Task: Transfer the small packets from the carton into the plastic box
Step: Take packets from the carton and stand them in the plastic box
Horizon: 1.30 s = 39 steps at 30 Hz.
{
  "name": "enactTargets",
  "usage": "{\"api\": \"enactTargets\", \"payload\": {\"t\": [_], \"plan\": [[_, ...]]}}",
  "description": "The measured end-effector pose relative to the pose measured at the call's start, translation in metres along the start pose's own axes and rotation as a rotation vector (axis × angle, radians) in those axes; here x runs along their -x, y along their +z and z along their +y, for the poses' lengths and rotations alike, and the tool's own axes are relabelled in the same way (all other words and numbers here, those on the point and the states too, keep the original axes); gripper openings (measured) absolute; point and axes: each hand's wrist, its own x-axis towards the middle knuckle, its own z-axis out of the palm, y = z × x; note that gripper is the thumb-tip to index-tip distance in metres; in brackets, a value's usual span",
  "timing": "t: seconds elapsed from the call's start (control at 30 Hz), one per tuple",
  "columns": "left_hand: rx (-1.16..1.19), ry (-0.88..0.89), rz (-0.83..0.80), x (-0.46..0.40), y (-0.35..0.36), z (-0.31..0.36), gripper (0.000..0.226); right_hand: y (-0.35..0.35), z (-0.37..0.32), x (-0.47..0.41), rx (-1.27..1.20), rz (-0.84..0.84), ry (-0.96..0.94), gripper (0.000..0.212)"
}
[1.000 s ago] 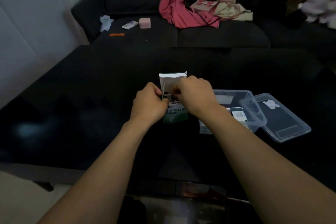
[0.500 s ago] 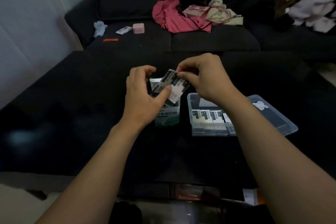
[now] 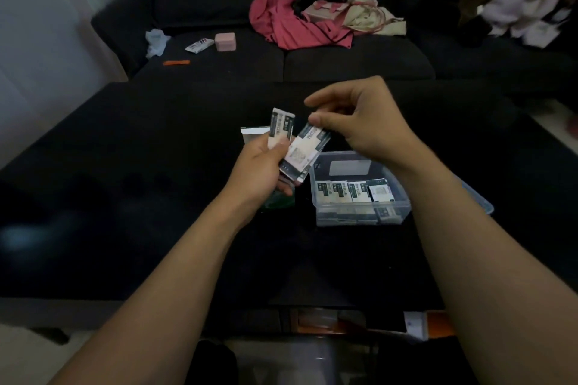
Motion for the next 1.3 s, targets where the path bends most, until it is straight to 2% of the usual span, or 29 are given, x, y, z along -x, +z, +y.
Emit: {"api": "enactTargets", "payload": {"t": [0.07,0.13,0.23,0.27,0.37,0.43,0.57,0.7,0.87,1.0,1.1,1.2,1.3], "plan": [[0.118,-0.153,-0.053,0.003,0.005,0.005,0.033,-0.013,0.0,0.002,-0.101,-0.017,0.025,0.023],[0.14,-0.227,-0.208,0.006,0.007,0.006,0.051,-0.021,0.001,0.004,-0.173,-0.034,0.052,0.024],[0.16,-0.278,-0.418,0.008,0.012,0.006,0.074,-0.018,0.003,0.006,-0.048,-0.108,0.041,0.019],[0.181,-0.288,-0.446,0.008,0.015,0.006,0.071,-0.016,0.005,0.007,-0.009,-0.124,0.037,0.018],[0.22,-0.306,-0.476,0.007,0.018,0.007,0.035,-0.013,0.01,0.009,0.064,-0.139,0.03,0.016],[0.213,-0.315,-0.471,0.006,0.019,0.005,0.023,-0.014,0.012,0.01,0.069,-0.137,0.031,0.016],[0.153,-0.309,-0.446,0.003,0.019,0.002,0.022,-0.015,0.014,0.009,0.138,-0.152,0.06,0.026],[0.179,-0.326,-0.428,0.001,0.022,-0.001,0.02,-0.009,0.012,0.009,0.14,-0.338,0.121,0.033],[-0.047,-0.292,-0.333,-0.002,0.029,-0.004,0.008,0.001,0.011,0.012,0.218,-0.485,0.115,0.033],[-0.287,-0.102,-0.132,-0.004,0.041,-0.013,0.014,0.0,0.013,0.012,0.158,-0.428,0.124,0.03],[-0.26,-0.002,-0.053,-0.003,0.047,-0.015,0.022,-0.014,0.012,0.011,0.122,-0.359,0.093,0.029],[-0.201,0.045,-0.018,-0.004,0.05,-0.016,0.029,-0.025,0.011,0.013,0.11,-0.371,0.058,0.027],[-0.194,0.05,-0.046,-0.005,0.052,-0.016,0.022,-0.031,0.012,0.014,0.12,-0.352,0.058,0.028]]}}
